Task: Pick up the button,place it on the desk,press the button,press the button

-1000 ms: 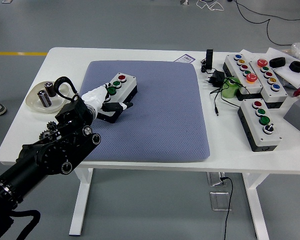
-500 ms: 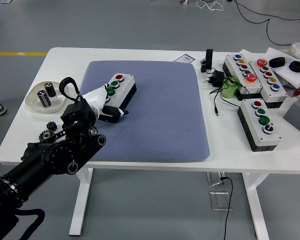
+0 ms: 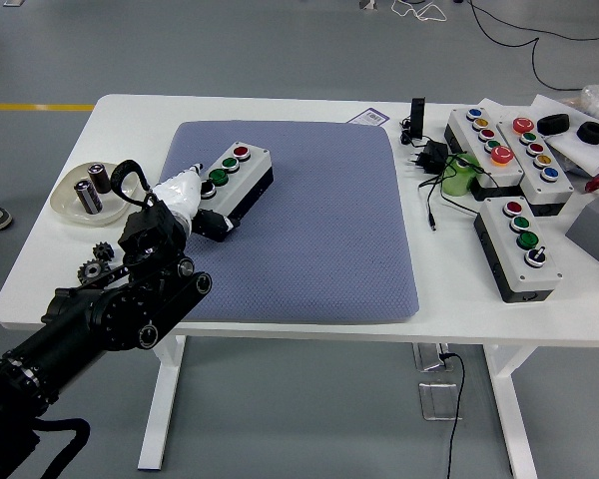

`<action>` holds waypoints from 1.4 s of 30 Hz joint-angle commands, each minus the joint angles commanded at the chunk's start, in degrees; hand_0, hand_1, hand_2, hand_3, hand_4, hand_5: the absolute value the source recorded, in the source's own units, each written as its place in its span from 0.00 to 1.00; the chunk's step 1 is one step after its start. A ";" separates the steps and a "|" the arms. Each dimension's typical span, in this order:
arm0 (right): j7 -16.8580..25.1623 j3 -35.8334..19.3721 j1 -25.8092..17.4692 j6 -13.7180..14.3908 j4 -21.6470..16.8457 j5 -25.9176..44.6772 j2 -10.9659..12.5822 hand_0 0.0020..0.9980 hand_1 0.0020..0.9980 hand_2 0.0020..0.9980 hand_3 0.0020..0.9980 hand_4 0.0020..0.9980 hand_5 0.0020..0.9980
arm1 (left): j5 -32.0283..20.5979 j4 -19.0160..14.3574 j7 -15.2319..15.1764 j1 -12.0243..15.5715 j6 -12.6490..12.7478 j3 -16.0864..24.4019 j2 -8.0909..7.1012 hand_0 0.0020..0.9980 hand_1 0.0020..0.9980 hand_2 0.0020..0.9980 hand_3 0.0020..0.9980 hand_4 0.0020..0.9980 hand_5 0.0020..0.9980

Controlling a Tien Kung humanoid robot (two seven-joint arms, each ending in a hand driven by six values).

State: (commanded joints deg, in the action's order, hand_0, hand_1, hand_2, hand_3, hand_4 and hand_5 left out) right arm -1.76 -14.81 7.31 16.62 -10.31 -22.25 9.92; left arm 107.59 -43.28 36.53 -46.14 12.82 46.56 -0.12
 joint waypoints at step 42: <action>-0.46 -1.90 0.20 -0.01 0.00 -2.25 0.02 0.64 0.53 0.55 0.63 0.24 0.24 | -5.69 4.99 -13.28 0.10 10.69 -3.46 -0.63 0.05 0.14 0.16 0.28 0.51 0.00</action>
State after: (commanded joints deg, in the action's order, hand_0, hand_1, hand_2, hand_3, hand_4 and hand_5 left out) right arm -2.23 -16.71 7.51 16.61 -10.31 -24.50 9.94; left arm 101.90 -38.29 23.25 -46.04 23.50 43.11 -0.75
